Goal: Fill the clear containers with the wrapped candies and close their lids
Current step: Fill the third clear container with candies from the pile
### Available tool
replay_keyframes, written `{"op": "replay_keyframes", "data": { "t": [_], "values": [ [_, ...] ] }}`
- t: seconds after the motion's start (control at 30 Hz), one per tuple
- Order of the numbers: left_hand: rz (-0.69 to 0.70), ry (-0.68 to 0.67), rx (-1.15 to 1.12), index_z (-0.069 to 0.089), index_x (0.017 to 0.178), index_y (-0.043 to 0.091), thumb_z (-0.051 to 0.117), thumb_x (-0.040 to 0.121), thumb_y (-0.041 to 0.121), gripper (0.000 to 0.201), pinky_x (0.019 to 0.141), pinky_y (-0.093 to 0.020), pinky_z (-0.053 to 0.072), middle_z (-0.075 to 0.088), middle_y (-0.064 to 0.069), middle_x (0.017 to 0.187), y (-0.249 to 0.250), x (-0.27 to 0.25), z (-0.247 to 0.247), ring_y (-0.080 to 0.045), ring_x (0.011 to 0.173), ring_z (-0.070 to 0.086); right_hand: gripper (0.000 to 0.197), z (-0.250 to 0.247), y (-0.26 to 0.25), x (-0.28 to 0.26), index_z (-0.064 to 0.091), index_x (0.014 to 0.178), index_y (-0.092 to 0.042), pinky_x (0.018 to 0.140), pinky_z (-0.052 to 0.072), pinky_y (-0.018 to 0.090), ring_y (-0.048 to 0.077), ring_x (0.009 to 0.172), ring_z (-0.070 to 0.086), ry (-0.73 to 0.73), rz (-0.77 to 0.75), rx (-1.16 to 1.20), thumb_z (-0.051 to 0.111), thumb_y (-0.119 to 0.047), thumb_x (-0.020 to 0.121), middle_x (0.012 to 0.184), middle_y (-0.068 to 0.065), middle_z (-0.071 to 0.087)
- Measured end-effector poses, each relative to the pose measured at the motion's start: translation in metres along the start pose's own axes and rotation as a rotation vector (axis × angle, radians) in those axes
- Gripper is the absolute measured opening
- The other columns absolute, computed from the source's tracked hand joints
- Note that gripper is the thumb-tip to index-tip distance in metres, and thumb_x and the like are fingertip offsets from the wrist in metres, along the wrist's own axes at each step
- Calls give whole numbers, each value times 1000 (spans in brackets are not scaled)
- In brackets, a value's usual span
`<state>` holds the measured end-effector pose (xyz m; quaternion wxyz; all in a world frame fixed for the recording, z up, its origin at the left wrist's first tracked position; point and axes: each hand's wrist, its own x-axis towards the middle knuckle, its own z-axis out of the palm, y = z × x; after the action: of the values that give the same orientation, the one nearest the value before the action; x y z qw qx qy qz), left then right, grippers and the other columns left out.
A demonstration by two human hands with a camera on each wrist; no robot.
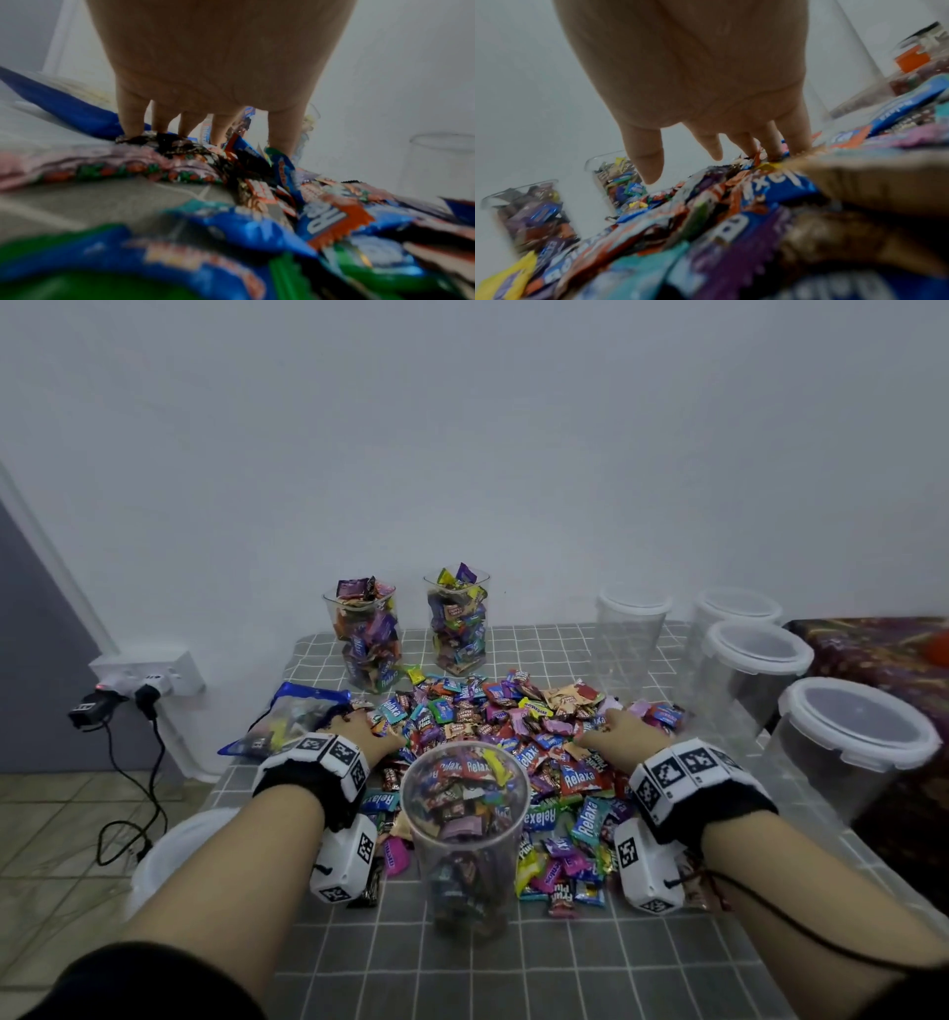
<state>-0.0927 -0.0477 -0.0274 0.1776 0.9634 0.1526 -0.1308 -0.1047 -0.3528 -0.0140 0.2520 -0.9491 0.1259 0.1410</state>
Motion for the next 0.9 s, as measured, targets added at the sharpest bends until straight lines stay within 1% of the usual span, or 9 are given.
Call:
{"op": "replay_keyframes", "data": {
  "t": [0.07, 0.2, 0.4, 0.5, 0.57, 0.7, 0.8, 0.87, 0.9],
  "values": [
    [8, -8, 38, 27, 147, 18, 48, 82, 69, 84, 103, -36, 38, 37, -14, 147, 2, -3, 4, -31, 128, 43, 78, 2, -4, -4, 23, 149, -14, 102, 37, 35, 29, 131, 41, -45, -53, -66, 52, -53, 88, 150, 11, 36],
    [104, -50, 81, 17, 151, 25, 43, 86, 66, 81, 101, -31, 41, 36, -9, 150, 11, -11, 5, -29, 128, 45, 80, 4, -11, -12, 20, 151, -19, 104, 35, 34, 27, 135, 37, -118, -140, -147, 53, -55, 87, 152, 7, 33],
    [230, -117, 175, 29, 147, 31, 42, 89, 63, 68, 103, -27, 34, 33, -2, 152, 18, -25, -2, -23, 134, 38, 71, 8, -22, -31, 25, 149, -23, 106, 33, 34, 26, 137, 34, -109, -241, -301, 49, -54, 90, 152, 4, 34],
    [271, -137, 129, 36, 144, 29, 47, 92, 55, 59, 103, -26, 33, 37, -3, 149, 17, -32, -7, -22, 132, 39, 66, 7, -21, -35, 34, 146, -26, 107, 36, 35, 25, 132, 41, -153, -280, -203, 53, -53, 88, 149, 2, 39],
    [291, -110, 122, 38, 143, 29, 48, 91, 55, 59, 103, -26, 34, 39, -1, 148, 15, -35, -8, -21, 132, 40, 59, 2, -20, -41, 42, 142, -24, 107, 35, 34, 22, 129, 45, -181, -319, -75, 56, -47, 90, 145, 2, 44],
    [299, -75, 215, 28, 146, 32, 53, 86, 59, 71, 103, -28, 35, 35, -3, 151, 11, -41, -10, -22, 133, 39, 49, -7, -16, -48, 44, 141, -25, 99, 37, 31, 22, 125, 48, -63, -338, -36, 51, -38, 94, 142, 5, 48],
    [316, -166, 229, 18, 149, 33, 63, 76, 62, 91, 107, -32, 37, 37, -3, 150, 8, -42, -3, -23, 131, 42, 65, -2, -15, -54, 31, 147, -27, 102, 38, 32, 24, 129, 44, -106, -314, -181, 58, -40, 89, 145, 5, 43],
    [352, -225, 232, 17, 148, 38, 66, 59, 71, 107, 103, -37, 42, 43, -4, 145, 7, -41, 7, -23, 124, 49, 81, 5, -17, -59, 21, 150, -28, 104, 40, 36, 26, 130, 42, -172, -321, -261, 64, -43, 84, 148, 4, 39],
    [367, -228, 247, 17, 146, 40, 67, 57, 69, 106, 101, -38, 44, 46, -5, 142, 6, -39, 12, -23, 121, 52, 86, 9, -19, -61, 17, 150, -29, 103, 41, 36, 26, 130, 43, -187, -331, -314, 66, -45, 82, 149, 5, 38]
  ]
}}
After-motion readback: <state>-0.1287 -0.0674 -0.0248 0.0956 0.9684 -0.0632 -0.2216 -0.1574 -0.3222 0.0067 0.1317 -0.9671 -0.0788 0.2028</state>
